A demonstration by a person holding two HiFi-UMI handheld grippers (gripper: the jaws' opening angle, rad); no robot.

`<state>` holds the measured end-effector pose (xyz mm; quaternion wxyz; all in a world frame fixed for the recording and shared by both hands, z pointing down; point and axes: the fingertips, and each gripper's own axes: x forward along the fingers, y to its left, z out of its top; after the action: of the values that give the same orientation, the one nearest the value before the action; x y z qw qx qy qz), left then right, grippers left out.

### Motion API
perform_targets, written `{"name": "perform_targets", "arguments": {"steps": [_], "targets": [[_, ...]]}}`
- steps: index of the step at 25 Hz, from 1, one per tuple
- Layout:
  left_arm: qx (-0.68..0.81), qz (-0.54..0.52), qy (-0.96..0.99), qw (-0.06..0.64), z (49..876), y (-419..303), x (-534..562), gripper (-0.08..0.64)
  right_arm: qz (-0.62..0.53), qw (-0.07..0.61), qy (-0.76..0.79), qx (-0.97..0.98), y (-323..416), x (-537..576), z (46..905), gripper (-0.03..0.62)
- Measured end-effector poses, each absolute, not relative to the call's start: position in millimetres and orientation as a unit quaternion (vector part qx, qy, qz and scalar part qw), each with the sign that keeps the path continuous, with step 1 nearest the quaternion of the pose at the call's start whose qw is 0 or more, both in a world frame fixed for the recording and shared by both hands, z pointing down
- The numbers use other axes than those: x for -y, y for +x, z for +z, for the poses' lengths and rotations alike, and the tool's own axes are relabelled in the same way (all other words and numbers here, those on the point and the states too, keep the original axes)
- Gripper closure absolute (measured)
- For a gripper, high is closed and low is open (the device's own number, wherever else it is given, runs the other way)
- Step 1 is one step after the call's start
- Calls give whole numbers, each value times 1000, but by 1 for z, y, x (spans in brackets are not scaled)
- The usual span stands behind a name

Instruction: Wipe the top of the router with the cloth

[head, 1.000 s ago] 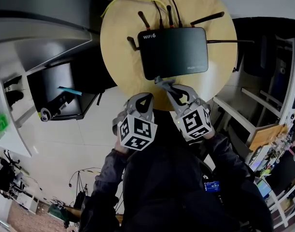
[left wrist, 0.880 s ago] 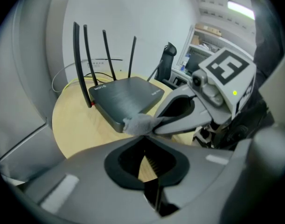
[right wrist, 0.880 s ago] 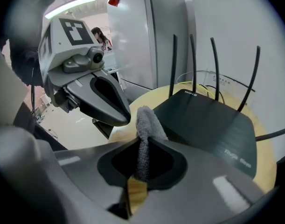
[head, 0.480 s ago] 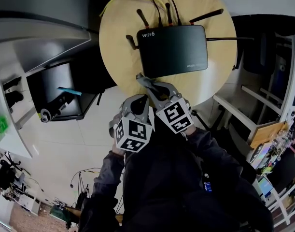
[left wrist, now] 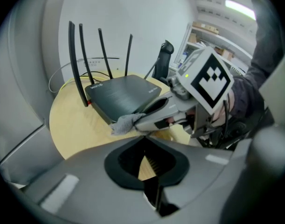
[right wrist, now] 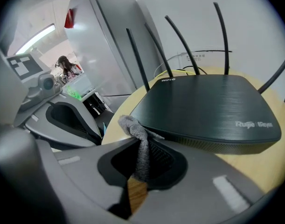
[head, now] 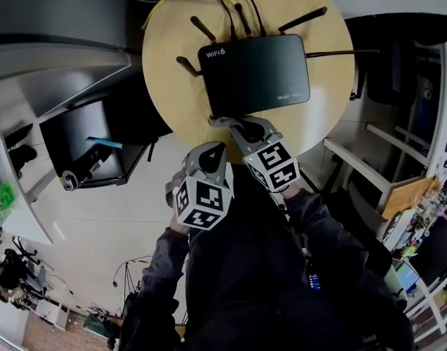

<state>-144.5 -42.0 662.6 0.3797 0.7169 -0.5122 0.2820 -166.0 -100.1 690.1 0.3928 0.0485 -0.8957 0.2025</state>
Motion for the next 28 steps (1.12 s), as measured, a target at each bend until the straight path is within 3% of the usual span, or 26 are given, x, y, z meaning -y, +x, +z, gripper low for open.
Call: {"name": "perform_targets", "arguments": {"steps": [21,28], "targets": [[492,296,731,370,661,-135,53,560,208,412,211,862,-40,228,700,558],[491,296,731,371,662,-133,52,560,200,415,230,857,-28,238,700,559]]}}
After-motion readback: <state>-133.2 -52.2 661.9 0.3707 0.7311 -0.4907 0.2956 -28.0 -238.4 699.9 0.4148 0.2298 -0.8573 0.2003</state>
